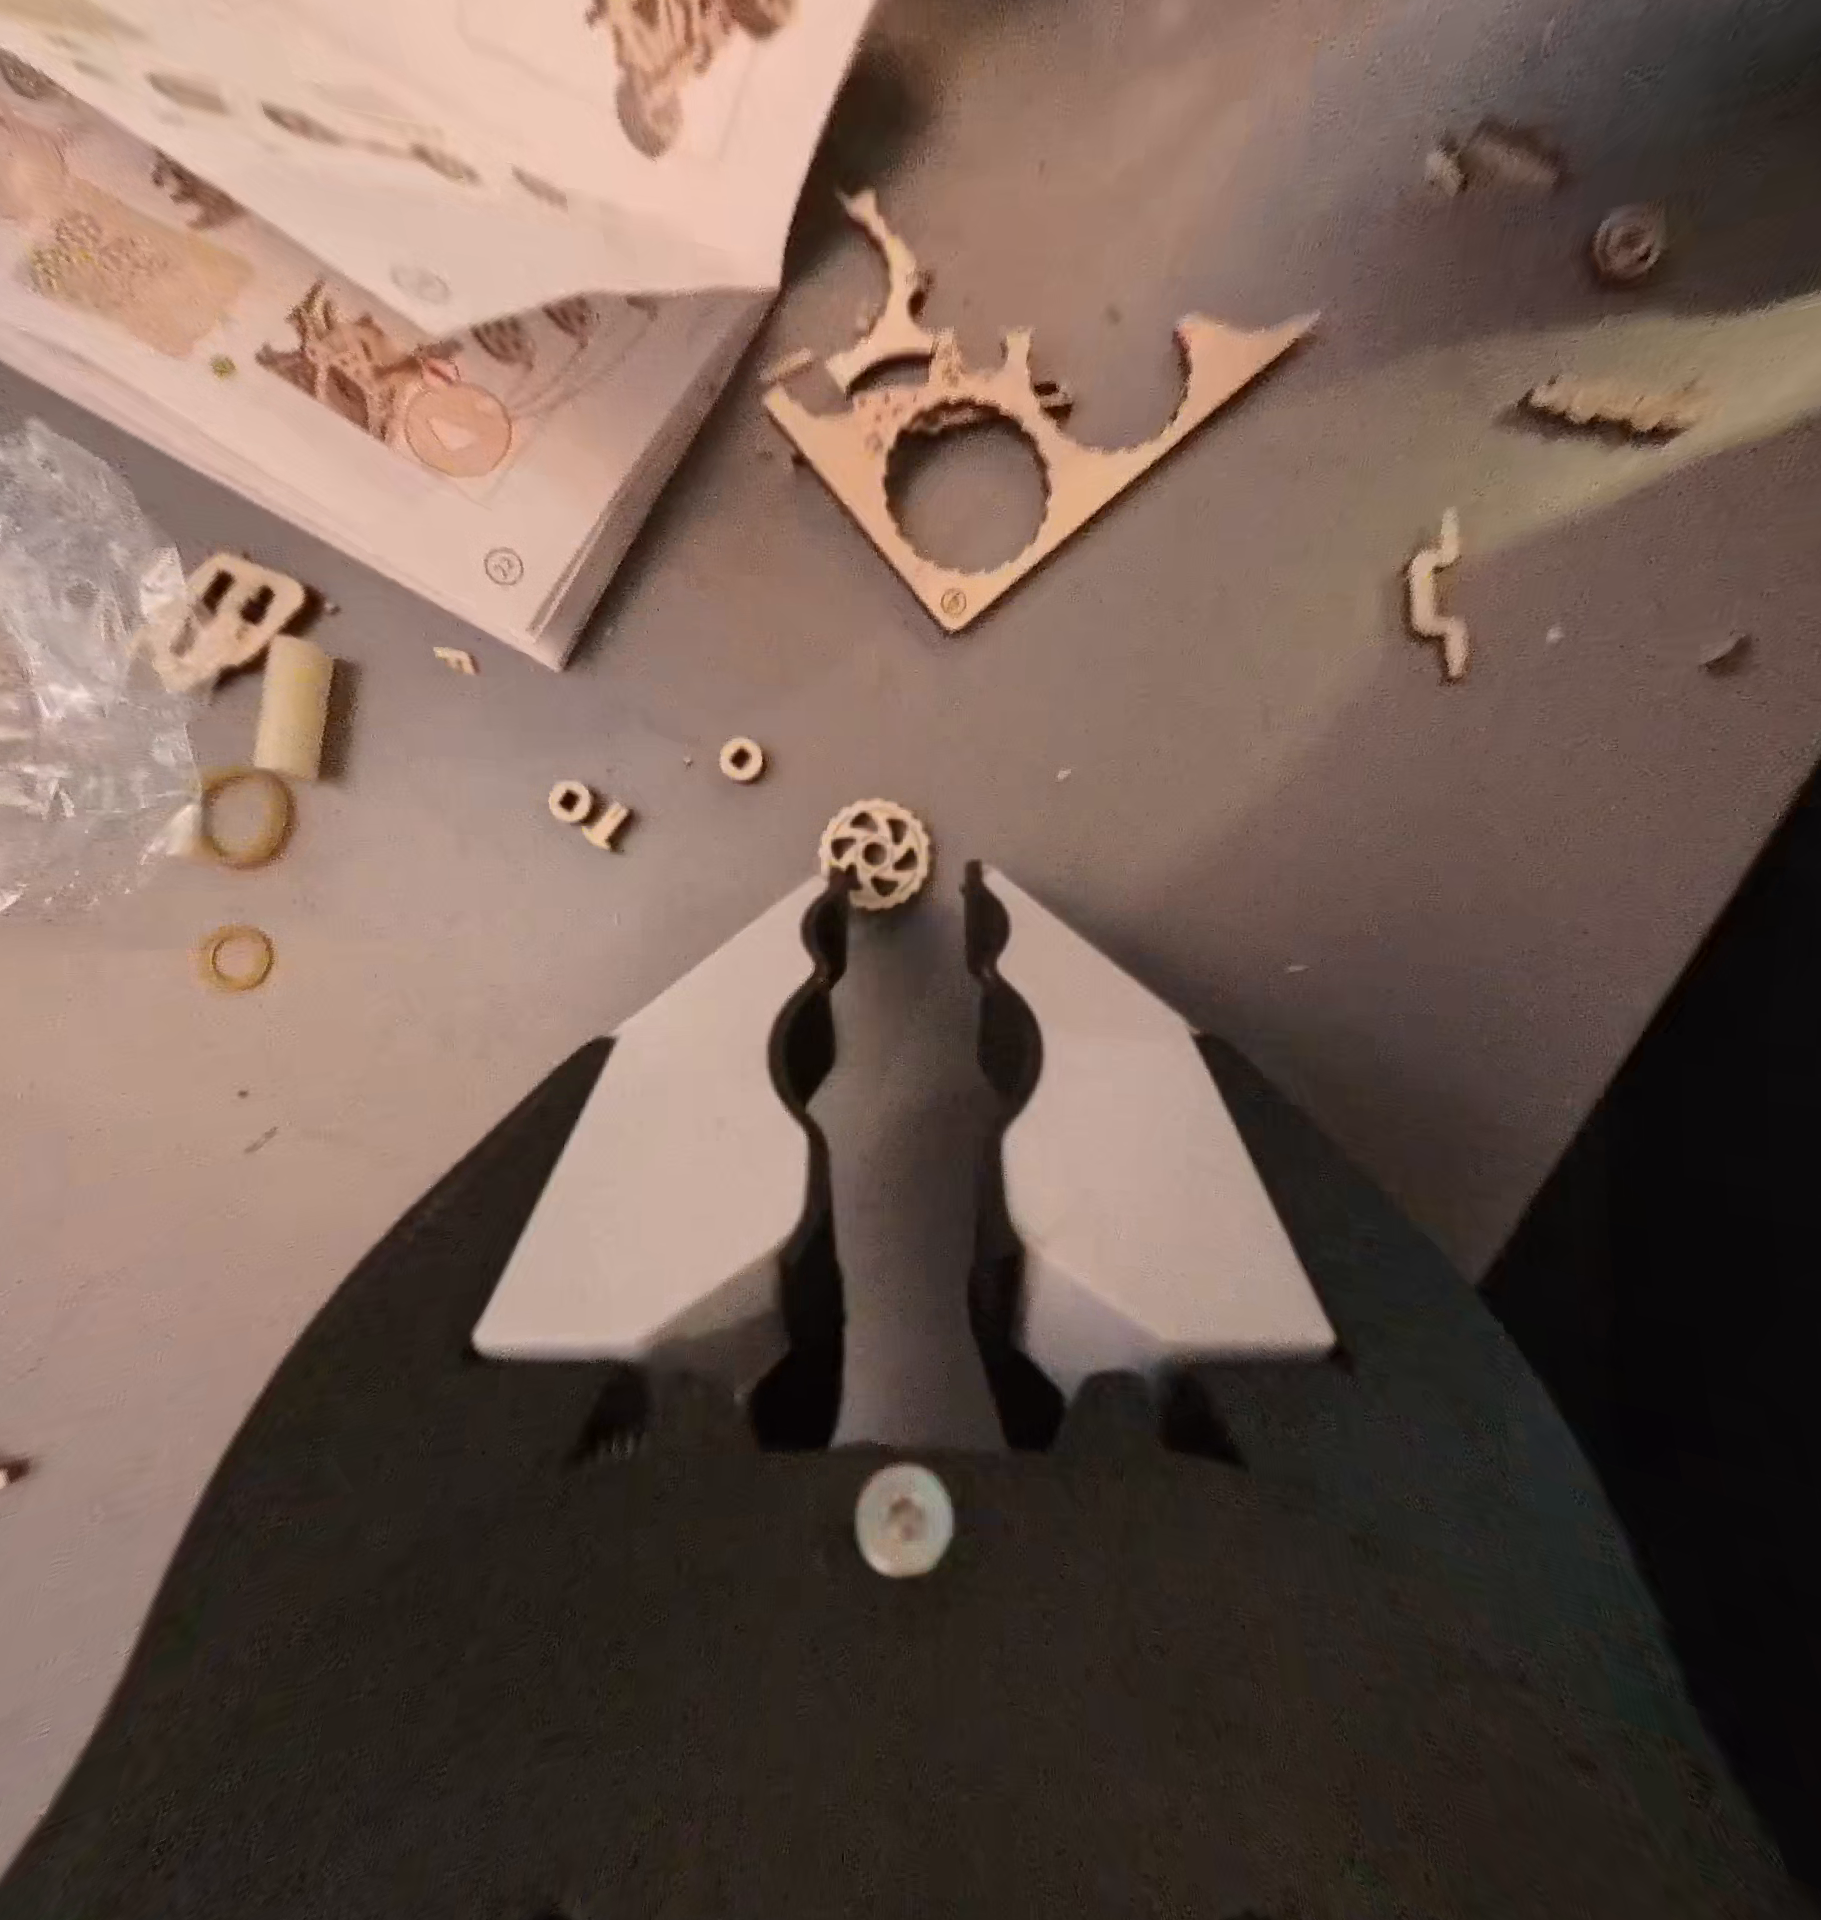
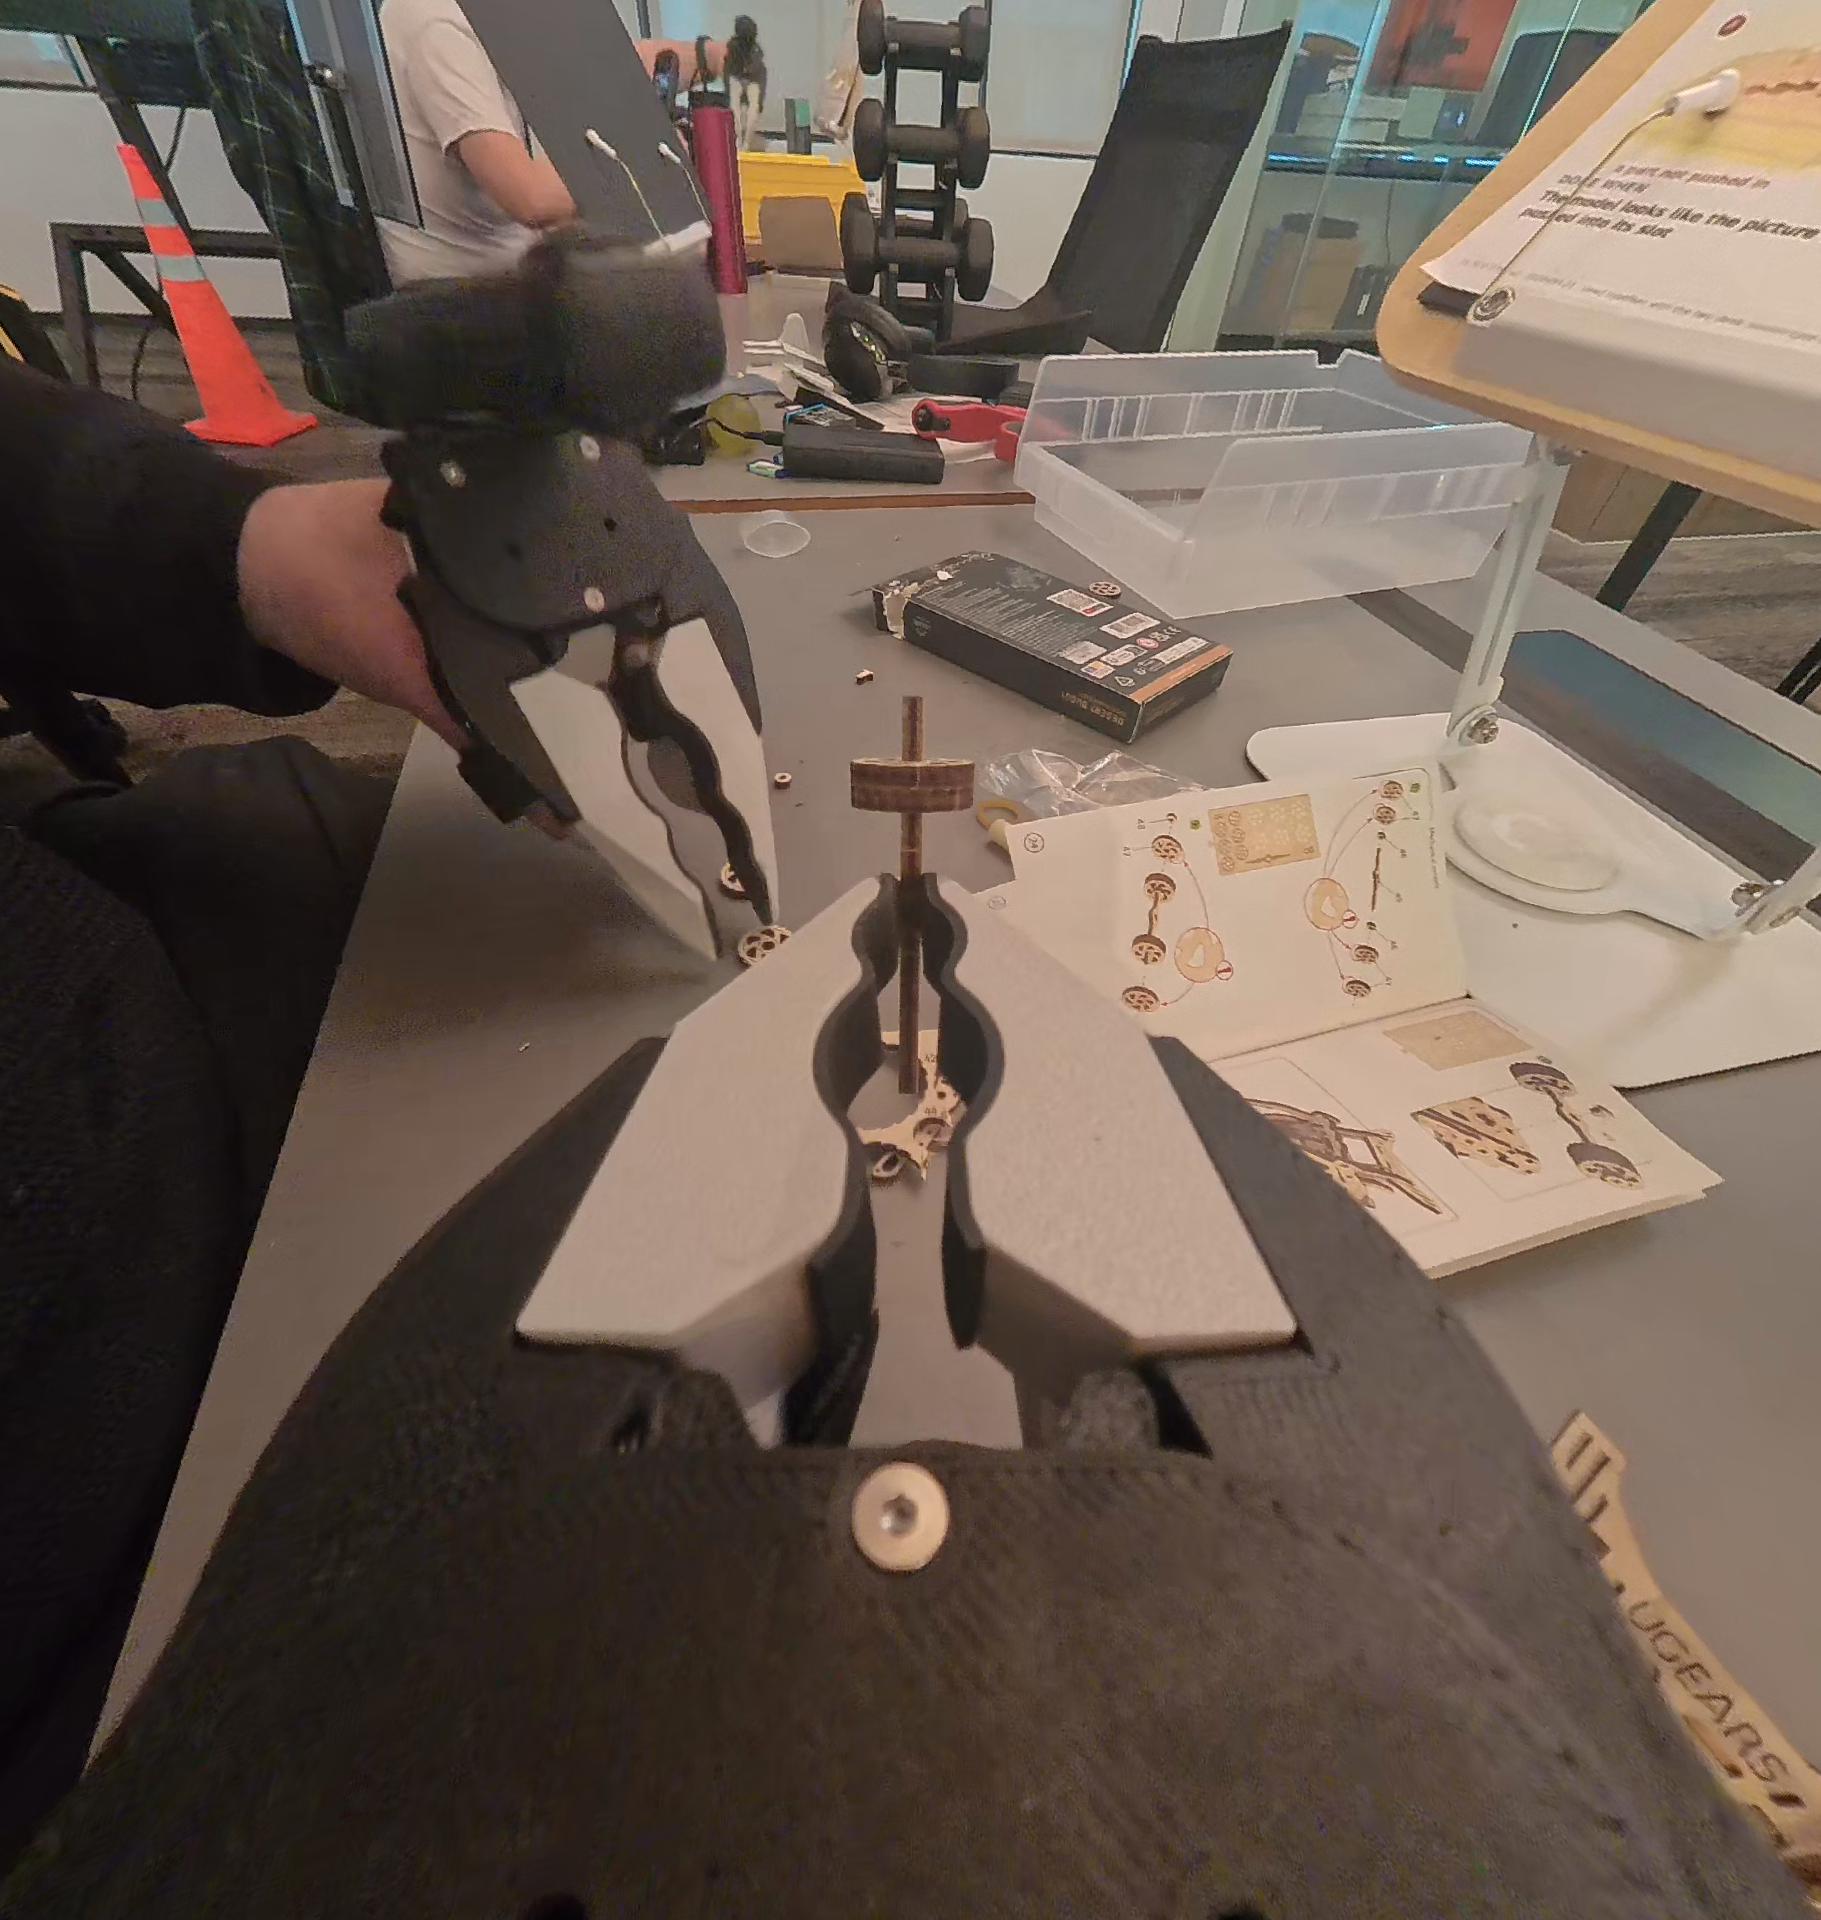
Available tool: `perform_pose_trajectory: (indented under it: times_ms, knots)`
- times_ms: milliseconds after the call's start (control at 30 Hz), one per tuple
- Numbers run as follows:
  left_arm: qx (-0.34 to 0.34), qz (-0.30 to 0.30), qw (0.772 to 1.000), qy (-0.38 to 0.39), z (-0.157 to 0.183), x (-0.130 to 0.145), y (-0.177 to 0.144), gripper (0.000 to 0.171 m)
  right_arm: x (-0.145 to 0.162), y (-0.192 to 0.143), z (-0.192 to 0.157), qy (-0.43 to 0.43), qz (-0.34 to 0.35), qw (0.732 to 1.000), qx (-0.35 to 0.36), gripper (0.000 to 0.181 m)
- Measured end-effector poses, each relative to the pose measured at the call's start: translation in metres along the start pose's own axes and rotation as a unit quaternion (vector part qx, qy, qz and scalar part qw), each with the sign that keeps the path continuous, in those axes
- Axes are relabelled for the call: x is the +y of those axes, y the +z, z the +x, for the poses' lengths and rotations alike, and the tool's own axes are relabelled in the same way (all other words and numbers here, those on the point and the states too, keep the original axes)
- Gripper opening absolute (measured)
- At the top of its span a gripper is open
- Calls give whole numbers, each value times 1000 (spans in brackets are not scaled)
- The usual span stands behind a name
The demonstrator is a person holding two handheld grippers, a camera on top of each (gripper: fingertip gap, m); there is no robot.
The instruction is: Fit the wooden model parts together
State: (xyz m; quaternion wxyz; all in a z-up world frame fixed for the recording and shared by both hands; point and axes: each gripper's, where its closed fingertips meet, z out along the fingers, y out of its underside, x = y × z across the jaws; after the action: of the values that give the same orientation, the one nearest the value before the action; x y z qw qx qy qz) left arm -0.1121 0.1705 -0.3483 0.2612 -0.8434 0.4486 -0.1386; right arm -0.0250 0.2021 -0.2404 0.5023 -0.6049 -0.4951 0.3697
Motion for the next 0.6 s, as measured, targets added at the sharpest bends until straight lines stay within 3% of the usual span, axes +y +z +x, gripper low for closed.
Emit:
perform_pose_trajectory:
  times_ms: [400,600]
  knots:
    - [-9,-12,999,40,-6,-5,7,13,0,0,0,-1,-1,1000,2,0]
    - [55,14,998,-31,2,-14,8,0,1,-1,1,0,0,1000,3,0]
